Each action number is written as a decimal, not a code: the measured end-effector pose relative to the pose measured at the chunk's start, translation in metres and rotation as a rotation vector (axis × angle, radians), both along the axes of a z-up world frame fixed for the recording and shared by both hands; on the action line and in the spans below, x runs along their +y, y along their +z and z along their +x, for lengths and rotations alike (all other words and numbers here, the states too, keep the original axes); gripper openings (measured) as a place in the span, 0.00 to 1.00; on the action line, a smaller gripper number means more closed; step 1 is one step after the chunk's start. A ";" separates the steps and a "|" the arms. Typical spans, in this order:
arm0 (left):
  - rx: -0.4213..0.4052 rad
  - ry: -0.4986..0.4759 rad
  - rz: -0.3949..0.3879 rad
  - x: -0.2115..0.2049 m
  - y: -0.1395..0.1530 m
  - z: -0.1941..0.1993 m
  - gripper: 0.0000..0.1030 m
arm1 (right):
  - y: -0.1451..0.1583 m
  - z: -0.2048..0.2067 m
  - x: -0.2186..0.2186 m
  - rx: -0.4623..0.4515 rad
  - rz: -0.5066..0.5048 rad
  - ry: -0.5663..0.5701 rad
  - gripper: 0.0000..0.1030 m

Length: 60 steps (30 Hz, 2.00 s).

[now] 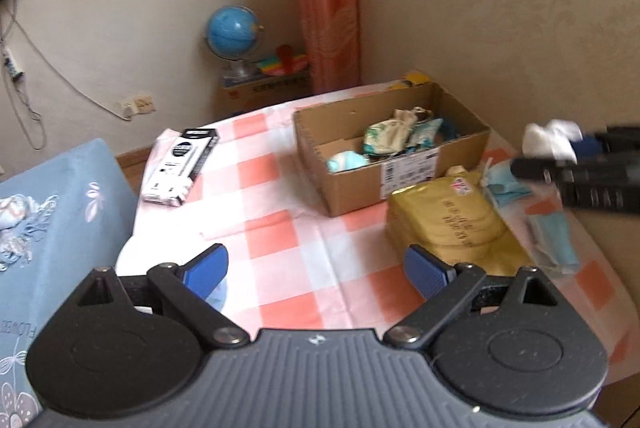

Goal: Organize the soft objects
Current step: 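Open the left gripper over the box while the right drops the white cloth in, then move the right gripper to the folded blue face mask and grasp it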

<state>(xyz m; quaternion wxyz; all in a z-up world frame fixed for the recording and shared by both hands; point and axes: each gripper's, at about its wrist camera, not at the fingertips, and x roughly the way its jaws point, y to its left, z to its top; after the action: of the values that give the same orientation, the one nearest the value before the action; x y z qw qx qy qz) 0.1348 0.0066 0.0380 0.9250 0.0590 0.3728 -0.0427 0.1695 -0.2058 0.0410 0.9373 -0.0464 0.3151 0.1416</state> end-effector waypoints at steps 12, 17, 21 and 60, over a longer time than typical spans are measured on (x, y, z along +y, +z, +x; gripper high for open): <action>-0.001 0.028 0.011 0.010 -0.010 -0.007 0.92 | 0.007 0.098 0.059 0.016 -0.068 0.129 0.55; 0.006 0.035 0.000 0.014 -0.014 -0.008 0.92 | 0.003 0.133 0.083 0.035 -0.096 0.169 0.55; 0.019 0.057 -0.002 0.019 -0.019 -0.005 0.92 | -0.001 0.155 0.097 0.047 -0.109 0.190 0.55; 0.001 0.050 -0.017 0.019 -0.016 -0.024 0.97 | -0.002 0.060 0.027 0.086 -0.061 -0.052 1.00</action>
<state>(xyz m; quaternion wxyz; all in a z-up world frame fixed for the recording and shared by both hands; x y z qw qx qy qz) 0.1104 0.0254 0.0216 0.9262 0.0419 0.3741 -0.0227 0.2295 -0.1791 0.0390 0.9245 -0.0607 0.3602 0.1093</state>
